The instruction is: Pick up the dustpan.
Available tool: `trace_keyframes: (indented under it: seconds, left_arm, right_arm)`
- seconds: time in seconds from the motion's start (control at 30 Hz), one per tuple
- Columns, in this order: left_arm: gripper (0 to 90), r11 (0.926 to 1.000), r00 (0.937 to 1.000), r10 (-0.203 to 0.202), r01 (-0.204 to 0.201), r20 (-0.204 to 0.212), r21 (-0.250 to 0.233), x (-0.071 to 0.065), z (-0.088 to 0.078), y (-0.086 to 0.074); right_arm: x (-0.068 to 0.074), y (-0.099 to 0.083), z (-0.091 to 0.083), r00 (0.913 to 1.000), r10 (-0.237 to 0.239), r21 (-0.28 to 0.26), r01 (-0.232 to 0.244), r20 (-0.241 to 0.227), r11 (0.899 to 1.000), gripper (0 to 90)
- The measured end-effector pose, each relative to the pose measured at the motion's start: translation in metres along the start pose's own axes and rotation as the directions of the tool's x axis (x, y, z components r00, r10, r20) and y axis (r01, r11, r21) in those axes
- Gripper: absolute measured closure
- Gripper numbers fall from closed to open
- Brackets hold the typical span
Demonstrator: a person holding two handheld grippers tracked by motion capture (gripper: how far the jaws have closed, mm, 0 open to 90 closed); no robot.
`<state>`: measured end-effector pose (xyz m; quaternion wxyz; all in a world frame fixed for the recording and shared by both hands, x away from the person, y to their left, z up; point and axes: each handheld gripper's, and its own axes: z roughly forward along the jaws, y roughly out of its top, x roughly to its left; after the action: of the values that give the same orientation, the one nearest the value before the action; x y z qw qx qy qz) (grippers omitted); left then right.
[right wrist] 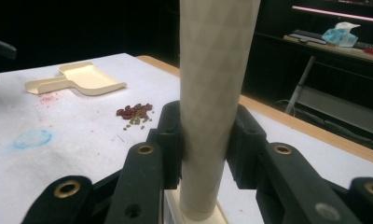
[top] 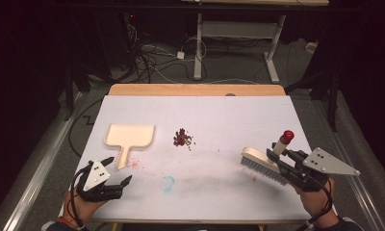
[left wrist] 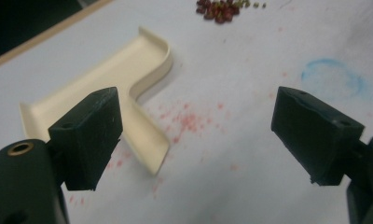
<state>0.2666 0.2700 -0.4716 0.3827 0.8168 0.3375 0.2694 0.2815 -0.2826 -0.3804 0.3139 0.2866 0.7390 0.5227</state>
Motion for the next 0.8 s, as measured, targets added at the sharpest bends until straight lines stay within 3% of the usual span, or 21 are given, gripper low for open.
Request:
trace_keyframes:
  seconds: [0.1, 0.33, 0.53, 0.6, 0.67, 0.7, 0.73, 0.8]
  left_arm:
    - [16.2, 0.9994, 0.9995, -0.024, 0.025, -0.018, 0.026, 0.005, -0.002, -0.006]
    - [16.3, 0.9952, 0.9948, -0.09, 0.092, -0.046, 0.034, 0.014, 0.0, -0.006]
    - [16.4, 0.9892, 0.9938, -0.088, 0.095, -0.067, 0.112, 0.017, 0.008, -0.002]
    - [16.4, 0.9814, 0.9913, -0.105, 0.116, -0.079, 0.153, 0.02, 0.013, 0.005]
    - [18.3, 0.9769, 0.9869, -0.132, 0.146, -0.092, 0.156, 0.024, 0.018, 0.01]
    - [18.6, 0.9683, 0.9799, -0.174, 0.188, -0.097, 0.164, 0.029, 0.024, 0.016]
    - [18.6, 0.9683, 0.9799, -0.174, 0.188, -0.097, 0.164, 0.029, 0.024, 0.016]
    - [18.4, 0.9573, 0.9711, -0.228, 0.237, -0.071, 0.166, 0.033, 0.032, 0.018]
  right_arm:
    - [0.0, 0.0, 0.001, 1.0, -0.005, 0.001, 0.005, 0.002, 1.0, 70.1]
    - [-0.003, -0.002, 0.003, 1.0, -0.008, 0.002, 0.008, -0.005, 1.0, 70.2]
    - [0.001, -0.003, 0.008, 0.9996, -0.012, 0.025, 0.012, -0.026, 1.0, 70.1]
    - [0.004, -0.002, 0.009, 0.9994, -0.019, 0.029, 0.02, -0.028, 0.999, 70.1]
    - [0.006, -0.002, 0.009, 0.9992, -0.021, 0.027, 0.022, -0.033, 0.999, 70.1]
    - [0.008, -0.002, 0.009, 0.9992, -0.021, 0.031, 0.022, -0.035, 0.999, 70.1]
    - [0.008, -0.002, 0.009, 0.9992, -0.021, 0.031, 0.022, -0.035, 0.999, 70.1]
    - [0.009, -0.003, 0.01, 0.9992, -0.025, 0.036, 0.026, -0.03, 0.999, 70.1]
